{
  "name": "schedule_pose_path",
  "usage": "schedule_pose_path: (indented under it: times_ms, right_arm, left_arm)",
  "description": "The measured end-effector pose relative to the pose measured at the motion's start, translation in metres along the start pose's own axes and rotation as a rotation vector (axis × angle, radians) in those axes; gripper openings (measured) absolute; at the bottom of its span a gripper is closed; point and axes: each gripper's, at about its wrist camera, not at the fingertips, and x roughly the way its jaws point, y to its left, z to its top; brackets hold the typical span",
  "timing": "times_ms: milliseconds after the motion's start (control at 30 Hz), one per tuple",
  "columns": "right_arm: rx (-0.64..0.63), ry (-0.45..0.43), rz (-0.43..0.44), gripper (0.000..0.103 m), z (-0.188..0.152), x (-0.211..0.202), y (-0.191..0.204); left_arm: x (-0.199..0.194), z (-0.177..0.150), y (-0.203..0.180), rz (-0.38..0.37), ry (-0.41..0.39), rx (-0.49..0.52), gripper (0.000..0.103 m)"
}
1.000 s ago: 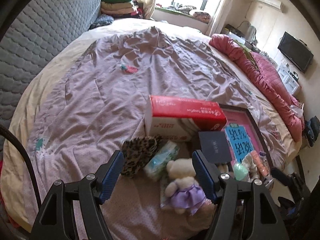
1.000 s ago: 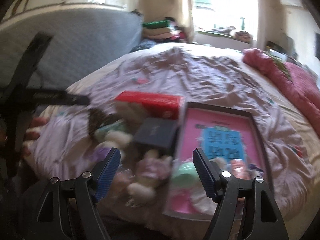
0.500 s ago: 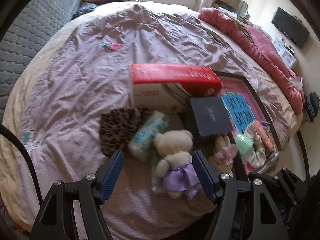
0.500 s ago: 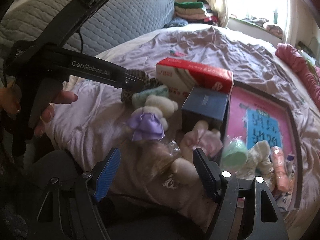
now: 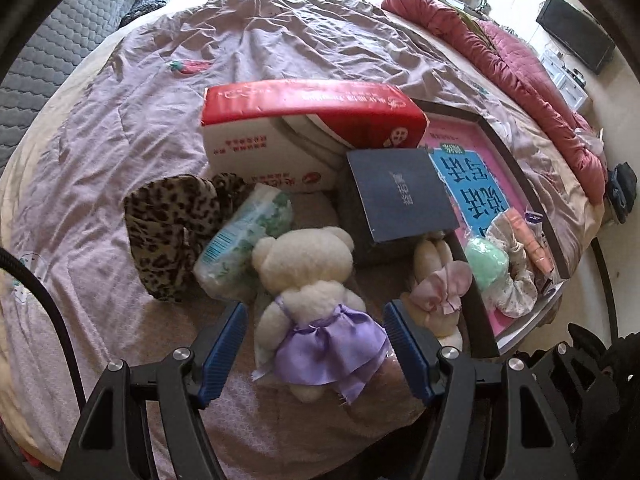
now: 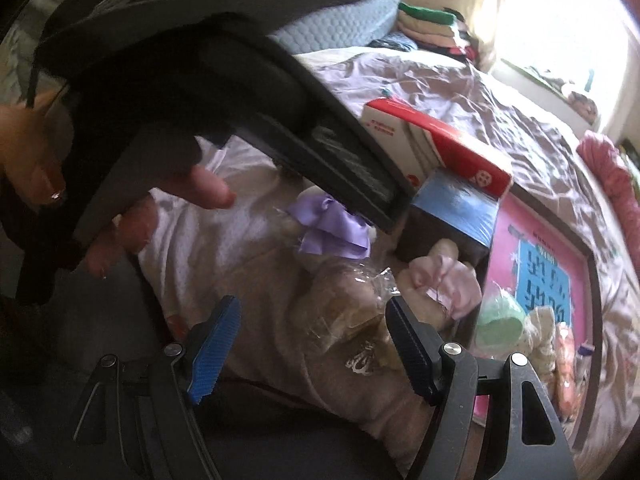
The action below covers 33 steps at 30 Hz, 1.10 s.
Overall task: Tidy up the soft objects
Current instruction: 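Grasp the white teddy bear with the left gripper while the right reaches toward the bagged bun, then grasp the clear bag with the bread bun with the right gripper while the left holds the teddy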
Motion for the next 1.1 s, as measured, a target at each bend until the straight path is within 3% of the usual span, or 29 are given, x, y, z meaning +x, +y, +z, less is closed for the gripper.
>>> schedule_pose_path:
  times_ms: [267,467,767,1100]
  right_arm:
    - [-0.186,-0.01,-0.056,0.076,-0.002,0.02,0.015]
    - [-0.232,-0.008,-0.061,0.076,0.0,0.035,0.012]
    - [-0.179,0.01,-0.048,0.053,0.003,0.055,-0.016]
    - [-0.099,-0.026,-0.003,0.046,0.005,0.047,-0.041]
  left_arm:
    - [0.013,-0.001,0.009,-0.016,0.014,-0.037,0.068]
    - [0.019,-0.001,0.017,-0.062,0.026,-0.06,0.061]
    - [0.024,-0.001,0.02,-0.085,0.024,-0.072,0.055]
    - [0.019,0.0,0.024,-0.099,-0.017,-0.073,0.046]
